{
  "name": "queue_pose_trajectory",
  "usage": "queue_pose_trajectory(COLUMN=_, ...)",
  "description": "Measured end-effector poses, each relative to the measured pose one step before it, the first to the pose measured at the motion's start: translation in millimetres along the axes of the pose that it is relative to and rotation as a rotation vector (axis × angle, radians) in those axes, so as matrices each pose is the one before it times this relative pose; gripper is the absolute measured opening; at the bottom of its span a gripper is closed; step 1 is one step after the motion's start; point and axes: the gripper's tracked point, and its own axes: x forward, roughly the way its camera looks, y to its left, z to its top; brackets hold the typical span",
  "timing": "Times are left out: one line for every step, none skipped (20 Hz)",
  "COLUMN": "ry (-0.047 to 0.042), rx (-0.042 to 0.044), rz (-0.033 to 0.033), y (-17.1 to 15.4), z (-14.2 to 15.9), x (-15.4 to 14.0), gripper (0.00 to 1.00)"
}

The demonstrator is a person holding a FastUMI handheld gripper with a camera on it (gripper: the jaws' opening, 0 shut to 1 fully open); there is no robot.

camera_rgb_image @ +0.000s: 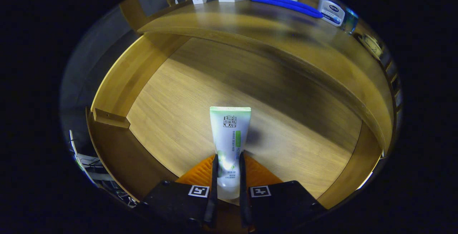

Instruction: Pull open the drawer, take out the items inside it, and place them on the countertop above the cabinet.

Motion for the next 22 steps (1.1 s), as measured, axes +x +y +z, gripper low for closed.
queue_pose_trajectory(ry=-0.02037, rx=0.00331, rz=0.00828, y=2.62, z=2.71, x=-6.65, gripper=0.27)
queue_pose_trajectory(ry=-0.01882, rx=0.00073, rz=0.00640, y=2.15, z=2.94, x=-7.60, gripper=0.27)
queue_pose_trajectory(ry=-0.01665, rx=-0.00425, rz=0.00474, y=2.44, z=1.17, x=-6.12, gripper=0.27)
queue_pose_trajectory(ry=-0.01313, rx=-0.00917, rz=0.00262, y=2.42, z=0.09, x=-6.71, gripper=0.27)
queue_pose_trajectory(ry=-0.01228, rx=-0.00902, rz=-0.00148, y=1.21, z=-0.21, x=-6.25, gripper=0.27)
queue_pose_trajectory(ry=-0.01735, rx=-0.00284, rz=-0.00370, y=2.27, z=0.85, x=-5.09, gripper=0.27)
queue_pose_trajectory(ry=-0.01388, rx=-0.00005, rz=0.00395, y=3.33, z=0.56, x=-5.37, gripper=0.27)
queue_pose_trajectory(ry=-0.01283, rx=0.00281, rz=0.01626, y=5.22, z=1.72, x=-6.88, gripper=0.27)
queue_pose_trajectory(ry=-0.01373, rx=0.00630, rz=0.01371, y=5.21, z=2.00, x=-5.80, gripper=0.27)
queue_pose_trajectory(ry=-0.01583, rx=0.00277, rz=0.00907, y=3.88, z=3.68, x=-6.87, gripper=0.27)
queue_pose_trajectory(ry=-0.02044, rx=-0.00254, rz=0.00201, y=2.94, z=4.11, x=-6.26, gripper=0.27)
queue_pose_trajectory(ry=-0.02884, rx=-0.00136, rz=-0.00190, y=1.45, z=6.14, x=-5.92, gripper=0.27)
queue_pose_trajectory(ry=-0.02303, rx=-0.00372, rz=0.00168, y=2.57, z=5.21, x=-5.80, gripper=0.27)
queue_pose_trajectory(ry=-0.02018, rx=-0.00218, rz=0.00435, y=2.13, z=6.09, x=-6.72, gripper=0.27)
queue_pose_trajectory(ry=-0.01846, rx=-0.00249, rz=0.00580, y=2.22, z=5.56, x=-5.04, gripper=0.27)
queue_pose_trajectory(ry=-0.01699, rx=-0.00186, rz=0.00315, y=0.57, z=7.32, x=-4.31, gripper=0.27)
queue_pose_trajectory(ry=-0.01536, rx=-0.00389, rz=-0.00126, y=-1.15, z=6.96, x=-3.23, gripper=0.27)
queue_pose_trajectory(ry=-0.02066, rx=-0.00131, rz=-0.00663, y=-3.40, z=9.30, x=-2.76, gripper=0.27)
queue_pose_trajectory(ry=-0.02205, rx=0.00565, rz=-0.00930, y=-3.92, z=8.81, x=-1.29, gripper=0.27)
queue_pose_trajectory(ry=-0.02338, rx=0.01134, rz=-0.00659, y=-4.40, z=10.45, x=-2.19, gripper=0.27)
queue_pose_trajectory(ry=-0.01915, rx=0.01559, rz=-0.00425, y=-3.50, z=8.04, x=-1.54, gripper=0.27)
queue_pose_trajectory(ry=-0.02133, rx=0.02167, rz=-0.00378, y=-5.18, z=8.91, x=-0.92, gripper=0.27)
